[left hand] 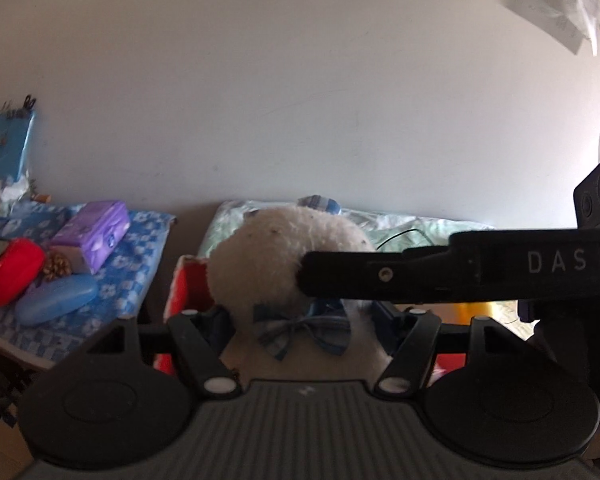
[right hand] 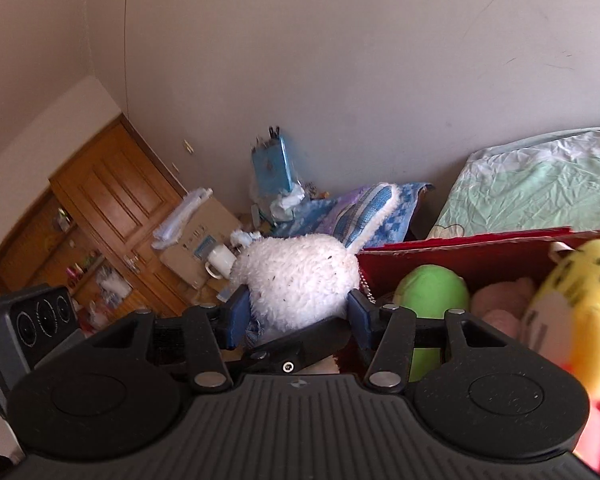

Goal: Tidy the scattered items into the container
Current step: 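Lower the bunny into the red box and open the right gripper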

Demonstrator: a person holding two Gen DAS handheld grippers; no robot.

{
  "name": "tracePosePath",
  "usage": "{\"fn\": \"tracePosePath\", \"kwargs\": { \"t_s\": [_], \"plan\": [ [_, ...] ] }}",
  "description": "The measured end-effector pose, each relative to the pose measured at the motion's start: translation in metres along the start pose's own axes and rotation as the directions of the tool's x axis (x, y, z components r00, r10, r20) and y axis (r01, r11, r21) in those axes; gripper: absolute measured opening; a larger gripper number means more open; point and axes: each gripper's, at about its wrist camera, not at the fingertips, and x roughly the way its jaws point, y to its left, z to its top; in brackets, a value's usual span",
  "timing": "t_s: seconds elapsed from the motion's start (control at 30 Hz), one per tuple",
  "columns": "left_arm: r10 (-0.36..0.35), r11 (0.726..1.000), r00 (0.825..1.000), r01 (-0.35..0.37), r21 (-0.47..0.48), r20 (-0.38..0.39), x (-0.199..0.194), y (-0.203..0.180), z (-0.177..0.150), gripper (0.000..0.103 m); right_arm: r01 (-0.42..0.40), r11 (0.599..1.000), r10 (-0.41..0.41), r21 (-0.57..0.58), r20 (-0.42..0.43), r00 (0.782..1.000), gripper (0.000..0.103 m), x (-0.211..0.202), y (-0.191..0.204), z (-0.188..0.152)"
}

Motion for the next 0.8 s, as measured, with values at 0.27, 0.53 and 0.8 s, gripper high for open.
{"fn": "tracePosePath", "kwargs": {
  "t_s": [0.27, 0.53, 0.8],
  "plan": [
    [0.068, 0.998, 0.99, -0.065, 0.027, -0.12, 0.032, 0.026, -0.005, 0.069, 0.091, 0.993, -0.096, -0.069, -0.078, 0.992, 0.052, 0.041, 0.001, 0.001],
    [0.04, 0.996, 0.989, -0.029, 0.08, -0.141, 0.029, 0.017, -0.012, 0.074, 0.215, 0.97, -0.23, -0.115, -0.139, 0.963, 0.049, 0.071, -0.006, -0.002],
    [-0.006, 0.997, 0.988, 0.018, 0.08, -0.157, 0.029, 0.02, -0.012, 0.076, 0.231, 0.962, -0.256, -0.148, -0.185, 0.949, 0.048, 0.092, -0.008, -0.003]
  ]
}}
